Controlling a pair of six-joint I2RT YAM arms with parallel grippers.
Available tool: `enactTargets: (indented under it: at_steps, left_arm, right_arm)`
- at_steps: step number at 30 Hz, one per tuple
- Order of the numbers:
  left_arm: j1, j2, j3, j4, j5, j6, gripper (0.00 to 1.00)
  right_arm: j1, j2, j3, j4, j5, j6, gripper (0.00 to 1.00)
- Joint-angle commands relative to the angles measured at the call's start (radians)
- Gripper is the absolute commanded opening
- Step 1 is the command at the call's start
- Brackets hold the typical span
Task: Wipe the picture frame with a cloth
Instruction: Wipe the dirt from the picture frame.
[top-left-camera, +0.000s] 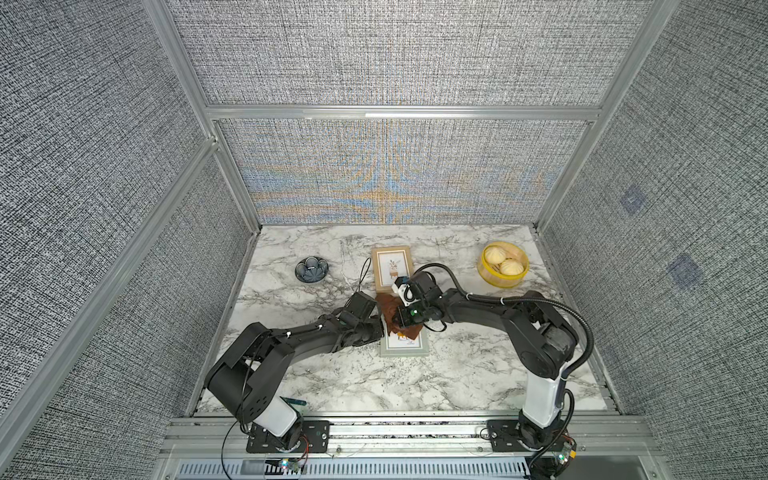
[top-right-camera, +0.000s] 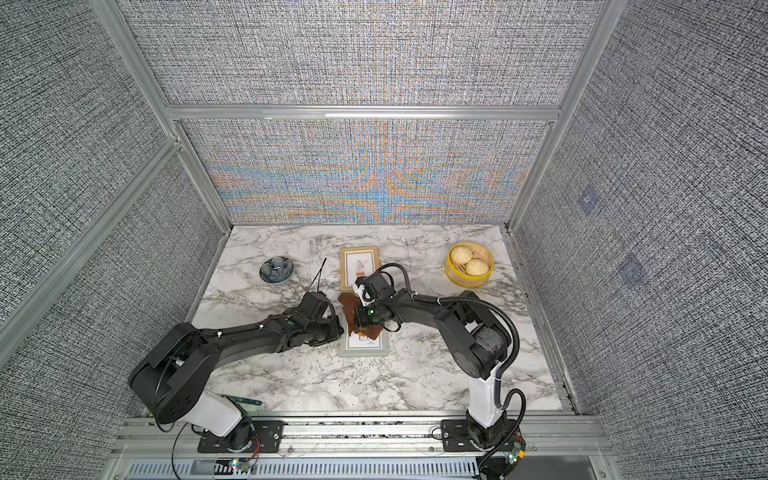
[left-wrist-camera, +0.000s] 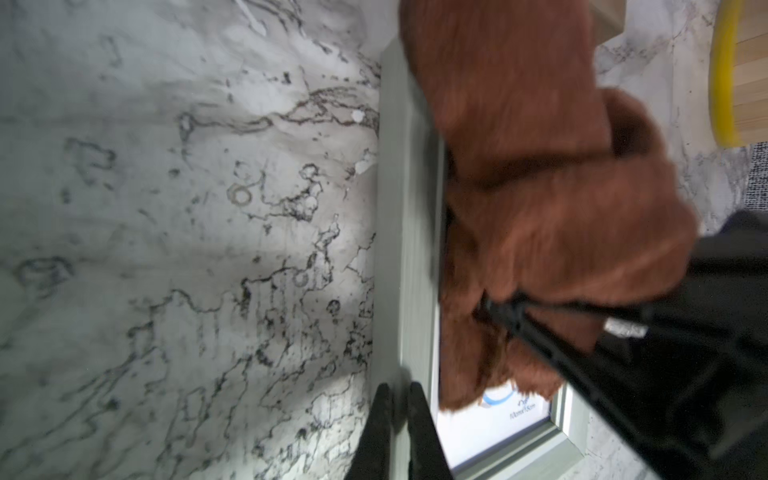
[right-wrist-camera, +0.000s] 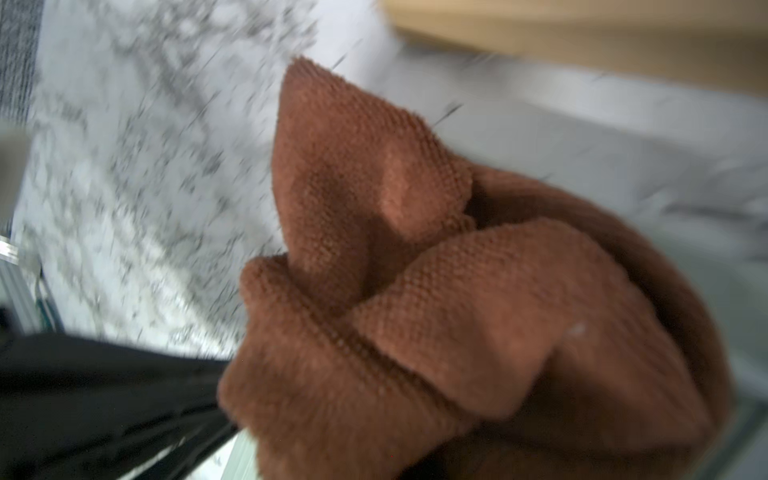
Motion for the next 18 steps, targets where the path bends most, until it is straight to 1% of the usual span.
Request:
enactTargets:
  at_steps: [1,3,4,6,11,13,16,18]
  left_arm:
    - [-0.007,0.035,-0.008,-0.234,0.013,-0.022,0.08]
    - [-0.007,0.046,0.025,-0.305,0.001,-0.026,0.08]
    - [-0.009,0.057,0.044,-0.339,-0.005,-0.013,0.08]
    - [-0.009,0.065,0.05,-0.345,-0.009,-0.01,0.08]
    - [-0.009,0.068,0.056,-0.357,-0.007,0.008,0.07]
    - [-0.008,0.066,0.055,-0.36,-0.004,0.012,0.06]
    - [-0.008,0.074,0.056,-0.361,0.001,0.022,0.06]
    - [-0.008,0.082,0.062,-0.363,0.002,0.026,0.06]
  right_arm:
    - [0.037,-0.045,-0.115,-0.125,-0.047,-0.031,0.0]
    - [0.045,-0.079,-0.163,-0.111,-0.047,-0.023,0.0]
    - [0.044,-0.086,-0.165,-0.108,-0.034,-0.018,0.0]
    - [0.033,-0.071,-0.134,-0.102,-0.004,-0.012,0.0]
    - [-0.032,0.045,0.054,-0.096,0.076,0.047,0.0]
    - [-0.056,0.081,0.124,-0.111,0.082,0.076,0.0]
    - [-0.068,0.134,0.242,-0.182,0.094,0.069,0.0]
    - [-0.068,0.159,0.28,-0.214,0.097,0.06,0.0]
